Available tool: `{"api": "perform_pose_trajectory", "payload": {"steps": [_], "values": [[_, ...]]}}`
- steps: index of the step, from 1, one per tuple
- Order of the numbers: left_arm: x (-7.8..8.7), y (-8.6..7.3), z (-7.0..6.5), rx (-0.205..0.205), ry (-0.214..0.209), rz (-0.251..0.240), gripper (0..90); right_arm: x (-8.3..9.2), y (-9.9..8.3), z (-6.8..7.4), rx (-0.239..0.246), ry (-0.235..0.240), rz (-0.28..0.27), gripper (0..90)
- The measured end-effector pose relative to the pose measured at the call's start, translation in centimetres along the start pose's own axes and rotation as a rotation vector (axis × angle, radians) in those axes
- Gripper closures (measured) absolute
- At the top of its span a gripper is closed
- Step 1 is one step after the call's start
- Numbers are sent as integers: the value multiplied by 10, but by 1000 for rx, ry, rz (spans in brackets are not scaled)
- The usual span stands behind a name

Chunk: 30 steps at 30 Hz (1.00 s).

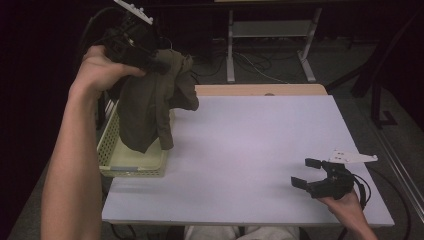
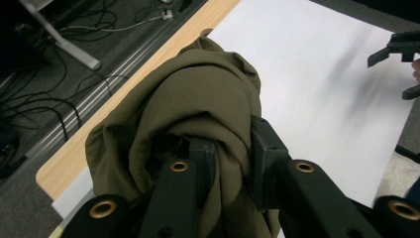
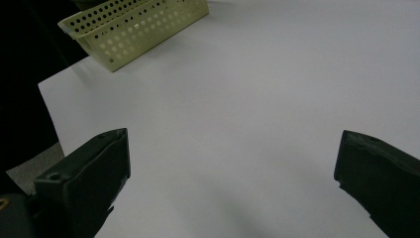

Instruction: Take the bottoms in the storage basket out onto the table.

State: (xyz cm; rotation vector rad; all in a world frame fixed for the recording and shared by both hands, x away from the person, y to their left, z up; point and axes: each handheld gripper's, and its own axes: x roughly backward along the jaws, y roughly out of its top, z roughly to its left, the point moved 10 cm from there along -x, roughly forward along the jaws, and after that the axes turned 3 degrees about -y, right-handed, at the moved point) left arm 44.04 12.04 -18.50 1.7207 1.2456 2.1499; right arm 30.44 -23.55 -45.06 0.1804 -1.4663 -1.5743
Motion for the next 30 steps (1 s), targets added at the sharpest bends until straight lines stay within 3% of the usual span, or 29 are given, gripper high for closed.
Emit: {"api": "perform_pose_trajectory", "payload": {"steps": [22, 30], "values": [[-37, 33, -20, -54, -72, -36, 736, 0, -1, 4, -13, 12, 9, 7], [-49, 42, -25, -48, -89, -58, 736, 0, -1, 3, -7, 10, 7, 7]]}}
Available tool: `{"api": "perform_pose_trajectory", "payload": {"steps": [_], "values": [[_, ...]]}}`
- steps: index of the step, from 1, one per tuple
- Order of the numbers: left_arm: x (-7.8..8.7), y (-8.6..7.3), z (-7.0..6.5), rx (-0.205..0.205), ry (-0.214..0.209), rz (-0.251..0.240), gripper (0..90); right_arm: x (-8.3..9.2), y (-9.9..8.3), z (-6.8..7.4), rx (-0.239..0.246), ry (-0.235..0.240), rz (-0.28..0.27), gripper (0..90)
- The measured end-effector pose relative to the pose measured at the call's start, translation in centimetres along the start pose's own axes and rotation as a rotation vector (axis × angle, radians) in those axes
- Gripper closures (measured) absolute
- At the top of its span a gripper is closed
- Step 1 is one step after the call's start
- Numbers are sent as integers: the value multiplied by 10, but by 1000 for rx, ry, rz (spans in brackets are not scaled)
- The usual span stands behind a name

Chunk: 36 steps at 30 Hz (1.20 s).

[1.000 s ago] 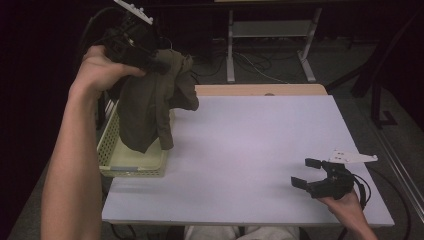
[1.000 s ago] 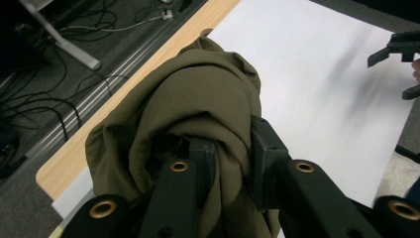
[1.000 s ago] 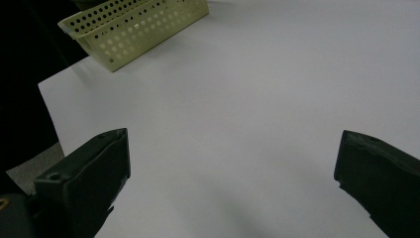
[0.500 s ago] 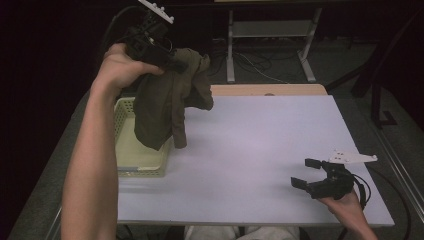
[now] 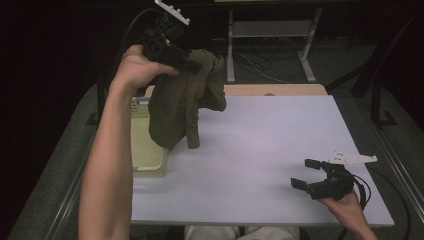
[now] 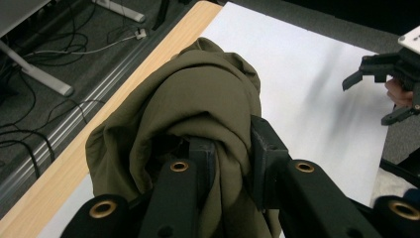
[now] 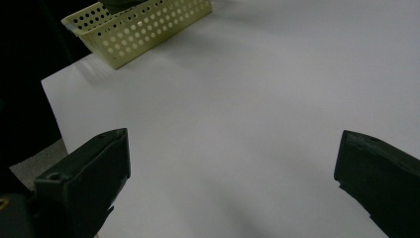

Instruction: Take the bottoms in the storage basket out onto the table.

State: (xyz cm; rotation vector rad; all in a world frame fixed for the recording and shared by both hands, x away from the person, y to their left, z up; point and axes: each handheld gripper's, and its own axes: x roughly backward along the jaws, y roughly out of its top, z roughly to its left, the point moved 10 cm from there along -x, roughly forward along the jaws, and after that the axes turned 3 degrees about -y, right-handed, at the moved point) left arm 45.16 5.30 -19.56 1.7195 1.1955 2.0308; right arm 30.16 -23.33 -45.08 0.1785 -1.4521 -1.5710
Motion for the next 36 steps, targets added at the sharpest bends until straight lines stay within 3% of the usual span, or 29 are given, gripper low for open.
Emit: {"api": "perform_pose_trajectory", "payload": {"steps": [14, 15, 17, 31, 36], "values": [[-25, 6, -6, -32, -42, -10, 736, 0, -1, -1, 0, -3, 6, 7], [-28, 7, -8, -15, -44, -29, 736, 0, -1, -1, -5, -2, 3, 7], [-34, 8, -8, -20, -52, -32, 735, 0, -1, -1, -2, -4, 0, 7], [-69, 7, -14, -46, -64, -7, 734, 3, -1, -7, 6, -15, -11, 7], [-84, 2, -17, -30, -81, -10, 734, 3, -1, -6, 1, -13, -6, 7]]}}
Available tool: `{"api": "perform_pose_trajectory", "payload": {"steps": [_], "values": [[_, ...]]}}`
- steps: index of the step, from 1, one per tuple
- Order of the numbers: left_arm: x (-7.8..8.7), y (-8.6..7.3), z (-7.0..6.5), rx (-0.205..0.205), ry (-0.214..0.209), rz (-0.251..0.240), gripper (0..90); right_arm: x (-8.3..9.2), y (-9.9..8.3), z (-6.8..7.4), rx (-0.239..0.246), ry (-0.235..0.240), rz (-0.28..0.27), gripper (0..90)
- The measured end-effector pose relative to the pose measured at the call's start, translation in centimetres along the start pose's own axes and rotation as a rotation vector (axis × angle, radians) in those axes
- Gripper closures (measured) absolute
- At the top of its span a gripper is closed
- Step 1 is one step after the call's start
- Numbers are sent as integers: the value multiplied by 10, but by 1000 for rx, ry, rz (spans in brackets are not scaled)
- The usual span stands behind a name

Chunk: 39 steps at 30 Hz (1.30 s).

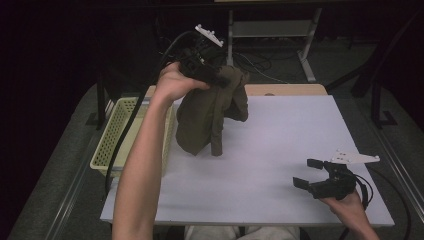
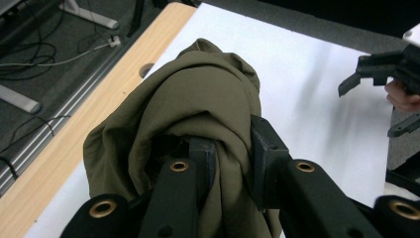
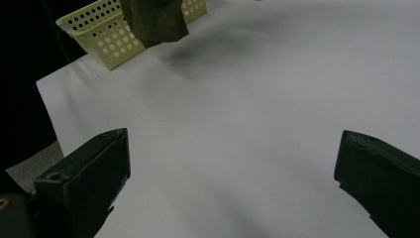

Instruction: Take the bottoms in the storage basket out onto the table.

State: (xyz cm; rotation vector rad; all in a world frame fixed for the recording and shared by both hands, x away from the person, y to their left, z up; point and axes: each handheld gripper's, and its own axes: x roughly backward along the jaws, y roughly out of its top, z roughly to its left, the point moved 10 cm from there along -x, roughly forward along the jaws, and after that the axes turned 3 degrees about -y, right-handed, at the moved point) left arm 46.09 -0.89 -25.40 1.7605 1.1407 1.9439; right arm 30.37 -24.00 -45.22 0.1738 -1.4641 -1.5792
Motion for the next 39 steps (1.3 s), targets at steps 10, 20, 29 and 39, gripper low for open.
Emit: {"api": "perform_pose_trajectory", "payload": {"steps": [10, 20, 29, 39], "values": [[-22, -8, 3, 7, -26, 2, 734, 3, 1, -3, -4, -5, -1, 7], [-44, -7, -6, -5, -57, -14, 734, 5, 1, -5, -11, -8, -6, 7], [-70, -11, -11, -13, -71, 0, 734, 6, 2, -7, -12, -15, -11, 7], [-96, -19, -23, -26, -106, -41, 734, 8, 2, -8, -10, -16, -14, 7]]}}
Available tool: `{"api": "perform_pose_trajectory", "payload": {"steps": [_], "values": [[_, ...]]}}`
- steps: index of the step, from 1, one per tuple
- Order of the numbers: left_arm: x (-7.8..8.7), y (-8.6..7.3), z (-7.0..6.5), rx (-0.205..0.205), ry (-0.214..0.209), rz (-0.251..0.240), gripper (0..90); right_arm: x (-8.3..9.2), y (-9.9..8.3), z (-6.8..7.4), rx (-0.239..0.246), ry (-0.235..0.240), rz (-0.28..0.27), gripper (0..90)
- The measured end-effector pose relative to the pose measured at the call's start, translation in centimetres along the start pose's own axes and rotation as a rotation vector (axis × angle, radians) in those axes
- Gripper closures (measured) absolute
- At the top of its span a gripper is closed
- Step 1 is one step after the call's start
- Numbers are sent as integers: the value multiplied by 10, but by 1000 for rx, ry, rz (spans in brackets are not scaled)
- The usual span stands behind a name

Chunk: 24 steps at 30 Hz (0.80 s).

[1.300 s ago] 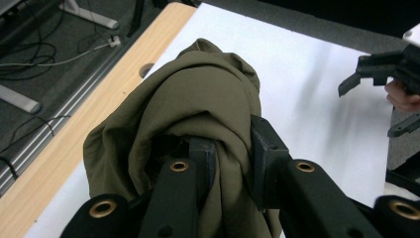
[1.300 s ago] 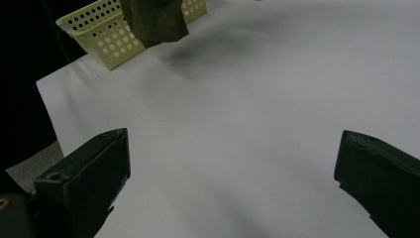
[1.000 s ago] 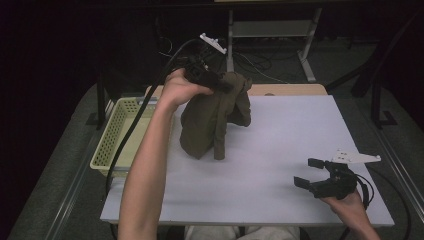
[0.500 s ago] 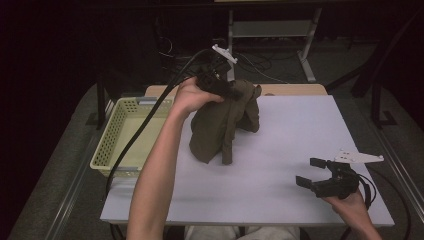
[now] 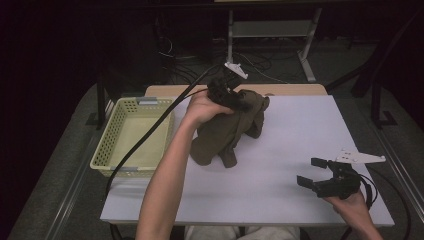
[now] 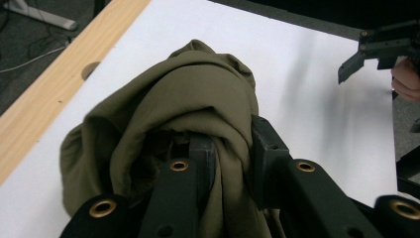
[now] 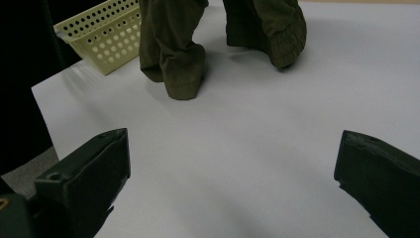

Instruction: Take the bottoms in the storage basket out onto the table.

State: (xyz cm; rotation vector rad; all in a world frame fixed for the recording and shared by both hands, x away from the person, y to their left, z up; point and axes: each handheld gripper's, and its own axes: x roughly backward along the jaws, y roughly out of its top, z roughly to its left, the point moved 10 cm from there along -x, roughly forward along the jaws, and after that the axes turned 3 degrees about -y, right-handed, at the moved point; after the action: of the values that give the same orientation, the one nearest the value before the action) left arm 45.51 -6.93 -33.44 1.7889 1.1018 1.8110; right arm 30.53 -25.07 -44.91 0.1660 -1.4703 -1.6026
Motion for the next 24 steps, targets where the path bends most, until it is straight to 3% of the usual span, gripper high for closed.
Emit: {"api": "perform_pose_trajectory", "payload": {"steps": [1, 4, 5, 6, 9, 14, 21, 24], "values": [[0, -2, 0, -19, -8, 11, 734, 0, 0, 0, -1, 0, -1, 7], [-4, -6, -2, -30, -20, 3, 733, 0, 0, -1, -6, -5, -2, 7], [-6, -7, -4, -15, -25, -11, 732, 0, 0, -2, -4, -5, -3, 7], [-8, -10, -4, -34, -32, 1, 731, 0, 0, -1, -2, -4, -2, 7], [-14, -17, -6, -38, -50, 8, 729, 0, 0, -1, 0, -3, -2, 7], [-30, -24, -13, -25, -76, 1, 726, 1, 0, -1, -2, -4, -4, 7], [-48, -34, -18, -33, -104, 32, 711, 2, 0, -2, -6, -5, -6, 7], [-55, -35, -21, -15, -119, 26, 708, 3, 0, -3, -2, -7, -11, 7]]}}
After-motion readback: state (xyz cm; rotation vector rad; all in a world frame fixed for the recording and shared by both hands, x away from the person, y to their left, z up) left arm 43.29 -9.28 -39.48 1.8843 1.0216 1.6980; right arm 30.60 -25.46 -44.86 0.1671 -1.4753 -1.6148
